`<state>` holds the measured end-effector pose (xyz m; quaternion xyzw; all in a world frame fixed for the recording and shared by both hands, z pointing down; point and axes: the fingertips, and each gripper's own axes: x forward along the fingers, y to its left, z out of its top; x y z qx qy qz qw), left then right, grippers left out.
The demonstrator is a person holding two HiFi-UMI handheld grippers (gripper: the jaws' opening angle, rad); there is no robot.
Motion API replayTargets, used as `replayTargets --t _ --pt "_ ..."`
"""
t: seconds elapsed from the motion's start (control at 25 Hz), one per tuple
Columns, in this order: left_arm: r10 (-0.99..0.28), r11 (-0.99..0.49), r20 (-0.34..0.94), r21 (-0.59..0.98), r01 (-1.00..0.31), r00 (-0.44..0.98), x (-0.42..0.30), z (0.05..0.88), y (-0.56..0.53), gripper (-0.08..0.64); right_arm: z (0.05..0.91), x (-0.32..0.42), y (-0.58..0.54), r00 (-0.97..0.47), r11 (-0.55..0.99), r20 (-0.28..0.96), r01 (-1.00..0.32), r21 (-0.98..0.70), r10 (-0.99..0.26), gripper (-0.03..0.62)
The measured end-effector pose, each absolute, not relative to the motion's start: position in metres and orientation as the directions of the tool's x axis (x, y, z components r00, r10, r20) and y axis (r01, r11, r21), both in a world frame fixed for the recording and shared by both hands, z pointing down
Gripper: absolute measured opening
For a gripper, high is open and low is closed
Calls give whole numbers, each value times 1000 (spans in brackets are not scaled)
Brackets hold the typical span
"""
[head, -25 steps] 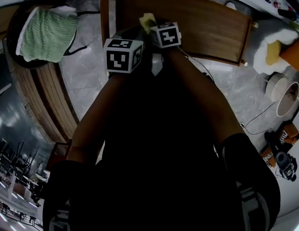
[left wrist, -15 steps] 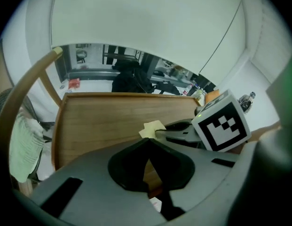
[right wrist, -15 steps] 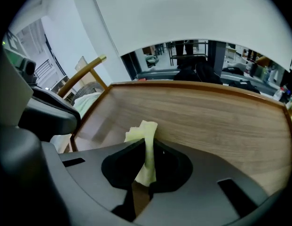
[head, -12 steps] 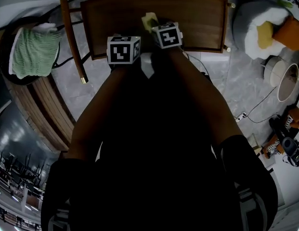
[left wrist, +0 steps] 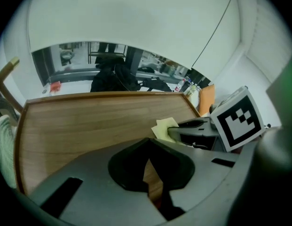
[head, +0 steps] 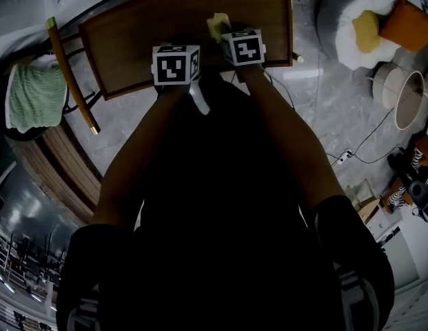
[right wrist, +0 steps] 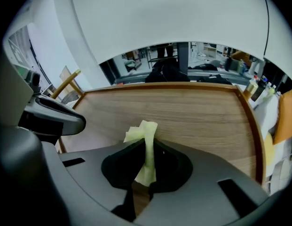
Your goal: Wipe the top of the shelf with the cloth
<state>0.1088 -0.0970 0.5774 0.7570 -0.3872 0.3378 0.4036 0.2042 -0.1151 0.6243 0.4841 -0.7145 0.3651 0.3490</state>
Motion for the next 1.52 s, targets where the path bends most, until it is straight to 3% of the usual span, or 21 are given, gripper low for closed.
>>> replayTargets --t 0.6,1.08,1.32,1.52 --pt "-257 -470 798 389 -792 545 220 579 -94 12 617 332 -112 -93 152 884 -988 -25 -459 43" --pt "-261 -477 796 385 -790 545 202 568 -83 12 606 382 -104 174 8 883 -980 198 -436 43" --pt "-318 -408 785 393 -824 532 144 560 -84 12 577 371 -116 148 -24 834 -987 161 -531 43" --pt "-374 -331 799 359 -873 470 57 556 -76 12 570 250 -109 -83 79 834 -996 -47 -546 43"
